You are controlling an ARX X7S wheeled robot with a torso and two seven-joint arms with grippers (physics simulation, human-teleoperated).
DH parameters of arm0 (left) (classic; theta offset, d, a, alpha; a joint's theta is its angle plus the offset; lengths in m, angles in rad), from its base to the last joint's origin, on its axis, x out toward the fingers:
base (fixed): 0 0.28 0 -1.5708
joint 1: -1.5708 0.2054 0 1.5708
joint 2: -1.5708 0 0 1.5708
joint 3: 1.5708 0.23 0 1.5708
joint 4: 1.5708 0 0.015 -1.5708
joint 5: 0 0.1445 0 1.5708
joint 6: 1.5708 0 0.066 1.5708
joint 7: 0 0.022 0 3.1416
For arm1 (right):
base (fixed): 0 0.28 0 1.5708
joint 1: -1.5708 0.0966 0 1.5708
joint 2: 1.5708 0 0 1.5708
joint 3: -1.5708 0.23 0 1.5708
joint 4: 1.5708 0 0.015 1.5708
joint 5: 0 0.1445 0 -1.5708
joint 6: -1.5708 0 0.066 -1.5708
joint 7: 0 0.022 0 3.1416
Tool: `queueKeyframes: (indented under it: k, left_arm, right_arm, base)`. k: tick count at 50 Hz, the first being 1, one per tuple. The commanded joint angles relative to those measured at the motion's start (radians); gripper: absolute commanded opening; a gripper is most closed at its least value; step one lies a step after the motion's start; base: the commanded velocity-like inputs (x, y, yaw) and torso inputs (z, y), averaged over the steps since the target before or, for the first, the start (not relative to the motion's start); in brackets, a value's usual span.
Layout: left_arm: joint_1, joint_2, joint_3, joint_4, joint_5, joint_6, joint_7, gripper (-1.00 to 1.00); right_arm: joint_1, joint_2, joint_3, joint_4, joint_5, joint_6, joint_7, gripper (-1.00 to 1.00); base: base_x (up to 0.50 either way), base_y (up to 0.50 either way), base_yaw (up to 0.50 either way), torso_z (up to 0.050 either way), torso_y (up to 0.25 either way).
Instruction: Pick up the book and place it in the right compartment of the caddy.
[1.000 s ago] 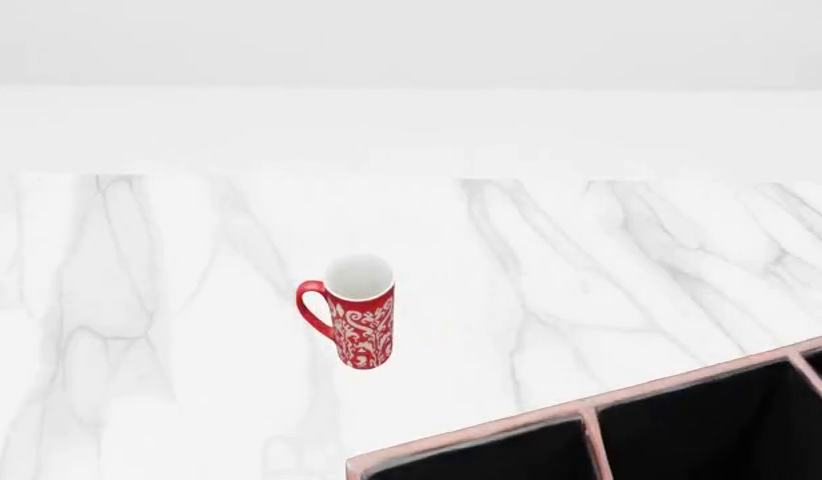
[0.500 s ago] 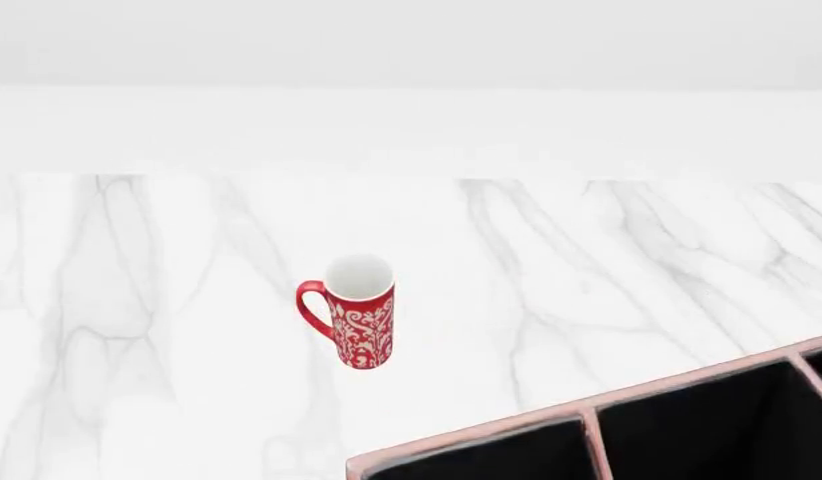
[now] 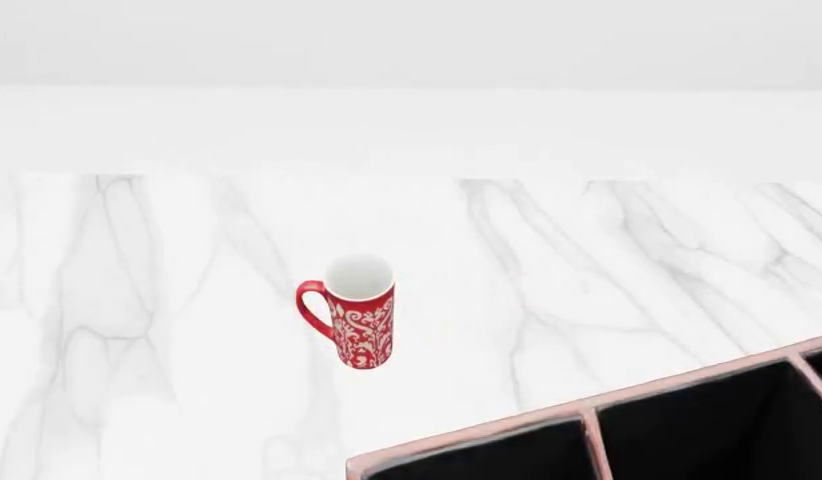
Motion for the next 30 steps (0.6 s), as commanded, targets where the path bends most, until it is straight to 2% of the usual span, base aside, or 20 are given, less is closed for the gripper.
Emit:
queueKeyframes:
  k: [1, 7, 13, 30]
  left_arm:
    - [0.002, 0.021, -0.021, 0.0, 0.017, 0.003, 0.016, 1.0]
    - [0.002, 0.02, -0.024, 0.007, 0.012, -0.002, 0.013, 1.0]
    - [-0.001, 0.017, -0.021, 0.009, 0.01, -0.005, 0.01, 1.0]
    - [0.0, 0.014, -0.024, 0.009, 0.003, -0.007, 0.006, 1.0]
  right_arm:
    - [-0.019, -0.024, 0.036, 0.013, -0.07, -0.011, -0.067, -1.0]
    - [-0.062, -0.04, 0.04, 0.02, -0.113, -0.028, -0.106, -1.0]
    - [-0.055, -0.049, 0.042, 0.031, -0.069, -0.026, -0.089, -1.0]
    - [-0.093, -0.093, 0.043, 0.08, -0.094, -0.062, -0.136, -1.0]
  base:
    - [0.0, 0.0, 0.0, 0.0, 0.0]
    - [0.0, 0.0, 0.0, 0.0, 0.002]
    - [0.0, 0.0, 0.0, 0.0, 0.0]
    - [0.0, 0.0, 0.0, 0.001, 0.002]
